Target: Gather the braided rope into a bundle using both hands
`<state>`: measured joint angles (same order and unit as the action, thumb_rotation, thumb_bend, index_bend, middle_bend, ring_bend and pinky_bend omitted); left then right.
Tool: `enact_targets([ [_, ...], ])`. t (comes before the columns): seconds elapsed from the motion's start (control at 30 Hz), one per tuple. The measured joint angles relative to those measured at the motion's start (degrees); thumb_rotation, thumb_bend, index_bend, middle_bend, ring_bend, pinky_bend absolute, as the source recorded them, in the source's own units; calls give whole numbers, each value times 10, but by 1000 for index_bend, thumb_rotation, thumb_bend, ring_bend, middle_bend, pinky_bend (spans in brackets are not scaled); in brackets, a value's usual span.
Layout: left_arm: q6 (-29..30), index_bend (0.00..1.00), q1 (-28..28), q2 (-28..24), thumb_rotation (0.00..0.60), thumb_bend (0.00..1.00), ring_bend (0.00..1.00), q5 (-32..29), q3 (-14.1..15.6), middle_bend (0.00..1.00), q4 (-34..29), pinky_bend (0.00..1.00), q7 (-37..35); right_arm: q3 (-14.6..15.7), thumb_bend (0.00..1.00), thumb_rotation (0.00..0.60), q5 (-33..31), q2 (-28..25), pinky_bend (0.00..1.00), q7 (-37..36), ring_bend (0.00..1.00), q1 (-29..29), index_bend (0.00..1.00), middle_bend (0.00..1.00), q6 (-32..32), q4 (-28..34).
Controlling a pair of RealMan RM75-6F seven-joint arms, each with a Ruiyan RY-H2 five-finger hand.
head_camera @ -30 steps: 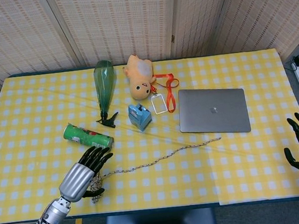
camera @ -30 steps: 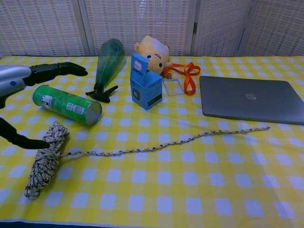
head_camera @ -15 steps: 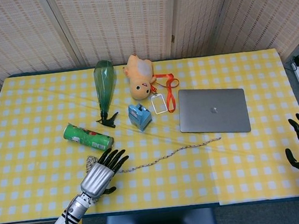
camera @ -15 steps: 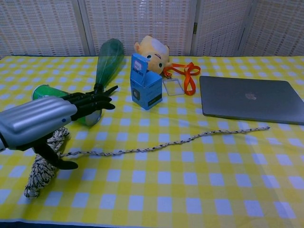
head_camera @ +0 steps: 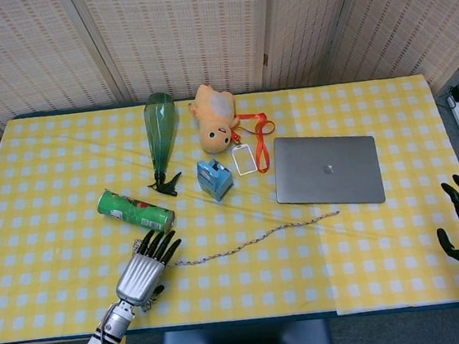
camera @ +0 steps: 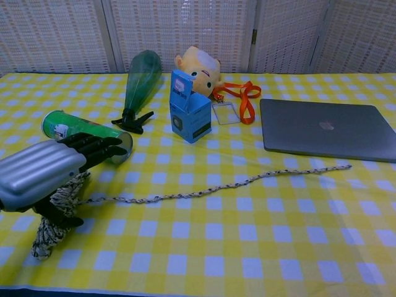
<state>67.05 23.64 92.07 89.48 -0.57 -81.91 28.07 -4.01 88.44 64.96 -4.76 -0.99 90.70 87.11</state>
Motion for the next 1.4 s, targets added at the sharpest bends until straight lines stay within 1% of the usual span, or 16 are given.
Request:
enact_targets([
  [0.3, 23, 0, -33, -19, 600, 135, 0, -57, -4, 0, 8, 0, 21, -1, 456, 600, -2, 1, 0, -6, 101, 0, 0, 1, -1, -5],
  [0.6, 35, 0, -47, -41, 600, 135, 0, -110, -28, 0, 24, 0, 14, -3, 456, 600, 2, 1, 0, -9, 100, -3, 0, 1, -1, -6],
  [0.7, 31, 57, -47, -46, 600, 135, 6, -130, -39, 4, 30, 0, 9, -3, 456, 600, 2, 1, 0, -11, 99, -3, 0, 1, 0, -6],
  [0.77, 26, 129, -47, -53, 600, 135, 43, -139, -42, 44, 27, 0, 3, -3, 456, 600, 2, 2, 0, -13, 99, -2, 0, 1, 2, -8],
  [0.83, 21, 209, -48, -62, 600, 137, 101, -146, -42, 116, 15, 8, -4, -3, 456, 600, 1, 3, 0, -15, 99, -2, 0, 1, 2, -10],
  [0.97, 14, 287, -51, -76, 600, 141, 183, -159, -41, 204, 3, 96, -17, -1, 456, 600, 0, 5, 0, -23, 98, 1, 0, 1, 3, -16],
  [1.0, 13, 301, -52, -77, 600, 144, 202, -161, -40, 221, 3, 140, -21, -1, 456, 600, 0, 5, 0, -24, 98, 1, 0, 1, 4, -18],
  [1.03, 11, 312, -53, -77, 600, 147, 223, -164, -40, 238, 4, 207, -28, -1, 456, 600, -1, 6, 0, -26, 99, 2, 0, 1, 4, -19],
  [1.1, 8, 320, -54, -77, 600, 152, 247, -167, -39, 256, 5, 297, -39, -1, 456, 600, -1, 7, 0, -29, 99, 3, 0, 1, 4, -22],
  [1.13, 5, 324, -55, -78, 600, 155, 258, -170, -39, 263, 6, 321, -48, -1, 456, 600, -1, 7, 0, -31, 99, 3, 0, 1, 4, -23],
  [1.3, -4, 331, -55, -75, 600, 158, 288, -172, -37, 288, 14, 373, -84, -1, 455, 600, 0, 10, 0, -37, 100, 3, 0, 1, 6, -28],
  [1.4, -10, 342, -53, -71, 600, 158, 306, -173, -37, 308, 18, 377, -99, 0, 456, 600, 1, 10, 0, -39, 104, 4, 0, 2, 8, -29],
])
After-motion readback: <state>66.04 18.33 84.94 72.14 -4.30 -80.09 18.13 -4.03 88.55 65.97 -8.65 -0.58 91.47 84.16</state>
